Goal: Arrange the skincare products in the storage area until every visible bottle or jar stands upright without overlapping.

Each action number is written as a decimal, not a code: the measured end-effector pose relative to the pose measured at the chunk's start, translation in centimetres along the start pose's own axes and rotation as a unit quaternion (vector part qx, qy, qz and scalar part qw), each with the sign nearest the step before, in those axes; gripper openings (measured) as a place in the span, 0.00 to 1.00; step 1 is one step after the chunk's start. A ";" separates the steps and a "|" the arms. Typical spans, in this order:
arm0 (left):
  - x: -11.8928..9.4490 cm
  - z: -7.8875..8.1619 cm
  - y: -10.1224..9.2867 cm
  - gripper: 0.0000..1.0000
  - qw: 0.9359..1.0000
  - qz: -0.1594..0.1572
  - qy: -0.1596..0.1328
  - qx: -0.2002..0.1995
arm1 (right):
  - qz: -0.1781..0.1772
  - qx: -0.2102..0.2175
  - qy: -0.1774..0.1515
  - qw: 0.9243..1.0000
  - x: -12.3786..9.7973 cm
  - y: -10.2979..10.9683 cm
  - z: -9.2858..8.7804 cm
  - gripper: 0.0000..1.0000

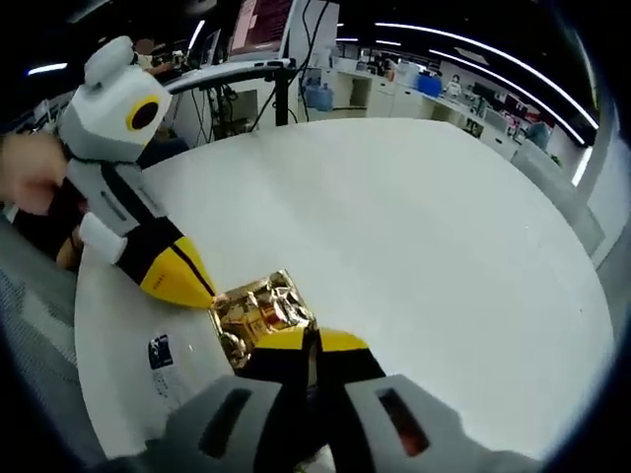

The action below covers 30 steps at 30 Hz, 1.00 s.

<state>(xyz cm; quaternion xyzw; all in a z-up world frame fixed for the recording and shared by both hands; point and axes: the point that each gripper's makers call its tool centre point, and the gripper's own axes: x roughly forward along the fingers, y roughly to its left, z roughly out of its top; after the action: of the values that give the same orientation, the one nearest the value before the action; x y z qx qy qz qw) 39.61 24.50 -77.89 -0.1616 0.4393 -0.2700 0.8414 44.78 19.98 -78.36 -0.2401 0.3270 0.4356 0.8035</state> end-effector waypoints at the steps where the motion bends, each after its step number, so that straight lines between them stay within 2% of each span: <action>1: 0.0 0.0 0.0 0.00 1.000 0.004 0.003 0.009 | 0.001 -0.001 0.000 1.000 0.0 0.0 0.0 0.02; 2: 0.0 0.1 0.0 0.00 1.000 0.005 0.004 0.013 | 0.002 -0.002 0.000 1.000 0.0 0.0 0.0 0.02; 4: 0.1 0.7 -0.3 0.00 0.997 0.012 0.003 0.070 | 0.003 -0.005 0.000 1.000 0.0 0.0 0.0 0.02; 9: 0.5 1.5 -0.6 0.05 0.992 0.027 0.007 0.120 | 0.006 -0.014 0.002 1.000 0.1 -0.1 0.1 0.02; 16: 0.7 2.4 -0.5 0.10 0.988 0.037 0.000 0.147 | 0.017 -0.019 0.000 1.000 0.1 -0.1 0.1 0.01; 19: 1.2 2.8 -0.9 0.15 0.983 0.028 -0.002 0.181 | 0.020 -0.018 0.000 1.000 0.2 -0.1 0.1 0.01; 21: 1.8 2.8 -1.4 0.17 0.977 0.022 0.004 0.212 | 0.020 -0.017 0.000 1.000 0.2 -0.1 0.2 0.01; 30: 3.1 2.1 -1.9 0.18 0.951 0.037 0.034 0.306 | 0.003 0.004 0.007 1.000 0.1 0.0 0.0 0.02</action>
<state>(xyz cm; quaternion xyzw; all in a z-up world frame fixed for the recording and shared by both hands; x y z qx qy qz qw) 42.20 21.24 -77.77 0.1291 0.3696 -0.3654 0.8445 44.86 20.02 -78.43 -0.2389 0.3352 0.4354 0.8006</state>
